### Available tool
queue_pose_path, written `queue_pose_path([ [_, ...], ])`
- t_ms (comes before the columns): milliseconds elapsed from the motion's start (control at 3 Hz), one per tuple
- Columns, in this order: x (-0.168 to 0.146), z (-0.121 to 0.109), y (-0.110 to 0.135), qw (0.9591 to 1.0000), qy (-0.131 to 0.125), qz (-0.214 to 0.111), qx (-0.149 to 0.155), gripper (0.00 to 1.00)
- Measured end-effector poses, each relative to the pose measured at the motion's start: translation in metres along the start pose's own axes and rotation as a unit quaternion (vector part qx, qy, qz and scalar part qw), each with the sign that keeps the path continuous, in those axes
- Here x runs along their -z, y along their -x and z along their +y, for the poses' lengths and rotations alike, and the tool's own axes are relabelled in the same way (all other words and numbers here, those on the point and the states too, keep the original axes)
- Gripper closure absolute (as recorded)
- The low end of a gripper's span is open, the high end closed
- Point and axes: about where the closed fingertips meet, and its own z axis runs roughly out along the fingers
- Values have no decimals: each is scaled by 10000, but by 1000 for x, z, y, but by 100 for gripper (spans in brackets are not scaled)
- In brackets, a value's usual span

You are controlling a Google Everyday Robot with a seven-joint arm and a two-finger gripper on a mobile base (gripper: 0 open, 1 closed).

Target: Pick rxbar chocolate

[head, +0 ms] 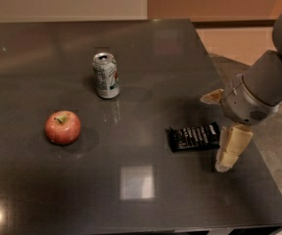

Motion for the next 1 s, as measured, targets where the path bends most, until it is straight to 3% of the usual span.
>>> queue_pose_path([
  [333, -8, 1, 1, 10000, 46, 33, 13, 0],
  [667, -13, 1, 2, 9999, 101, 38, 19, 18],
  [1000, -15, 1, 3, 9999, 140, 30, 22, 43],
])
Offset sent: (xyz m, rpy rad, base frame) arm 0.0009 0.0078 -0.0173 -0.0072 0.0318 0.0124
